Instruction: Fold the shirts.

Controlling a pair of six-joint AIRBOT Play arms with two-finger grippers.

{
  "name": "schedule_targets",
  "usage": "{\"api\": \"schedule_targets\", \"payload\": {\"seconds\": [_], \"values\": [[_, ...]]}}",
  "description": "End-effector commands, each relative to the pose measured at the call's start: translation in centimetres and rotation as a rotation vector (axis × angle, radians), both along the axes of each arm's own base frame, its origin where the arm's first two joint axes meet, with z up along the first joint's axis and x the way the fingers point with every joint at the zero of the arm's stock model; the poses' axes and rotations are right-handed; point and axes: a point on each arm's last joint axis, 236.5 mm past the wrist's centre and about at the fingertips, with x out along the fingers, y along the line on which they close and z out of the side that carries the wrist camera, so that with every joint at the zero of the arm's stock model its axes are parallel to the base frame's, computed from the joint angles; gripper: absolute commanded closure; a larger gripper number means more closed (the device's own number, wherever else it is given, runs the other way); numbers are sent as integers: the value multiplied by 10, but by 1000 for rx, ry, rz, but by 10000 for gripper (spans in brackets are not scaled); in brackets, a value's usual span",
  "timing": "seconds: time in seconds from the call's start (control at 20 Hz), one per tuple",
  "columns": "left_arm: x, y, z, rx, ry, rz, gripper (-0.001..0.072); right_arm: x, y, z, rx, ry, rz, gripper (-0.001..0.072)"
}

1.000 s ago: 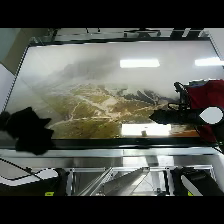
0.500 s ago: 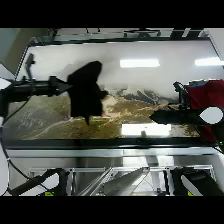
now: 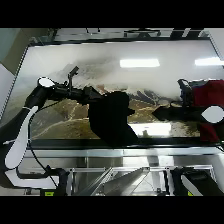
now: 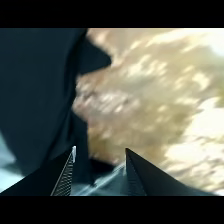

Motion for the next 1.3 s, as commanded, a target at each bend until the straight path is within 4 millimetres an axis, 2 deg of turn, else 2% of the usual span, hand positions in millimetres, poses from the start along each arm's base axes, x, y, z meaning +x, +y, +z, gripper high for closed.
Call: {"api": "schedule_targets", "payload": {"seconds": [0.0,0.1,0.2,0.35,0.45,0.6,0.7,0.85,1.0,1.05,1.1,1.15,1.2,1.25], "values": [[-34,28,-13,48,210,-66,-5,28,-27,-3,-10,-12,-17,355],[-74,48,-31,132,273,-82,-5,39,-22,-22,48,44,54,355],[-110,61,-54,209,300,-55,-6,50,-9,-50,90,90,140,346],[-145,64,-90,271,302,35,-5,48,5,-103,125,234,181,345],[-151,61,-113,312,281,102,-3,43,21,-127,151,269,245,346],[-140,38,-132,286,251,192,4,60,44,-138,243,276,224,346],[-135,18,-141,281,233,165,5,73,57,-141,271,279,229,346],[-143,-7,-161,317,254,59,15,82,79,-152,274,312,252,346],[-137,-17,-161,307,264,12,17,86,98,-158,279,338,274,349],[-135,-19,-158,301,254,4,153,84,104,-159,281,348,287,355],[-132,-19,-154,296,242,4,345,81,109,-159,286,354,299,356],[-131,-20,-150,293,227,4,472,79,112,-158,292,358,306,366],[-129,-20,-144,289,203,0,574,78,115,-158,295,361,312,534],[-126,-21,-137,281,174,-3,644,77,117,-156,300,353,329,636]]}}
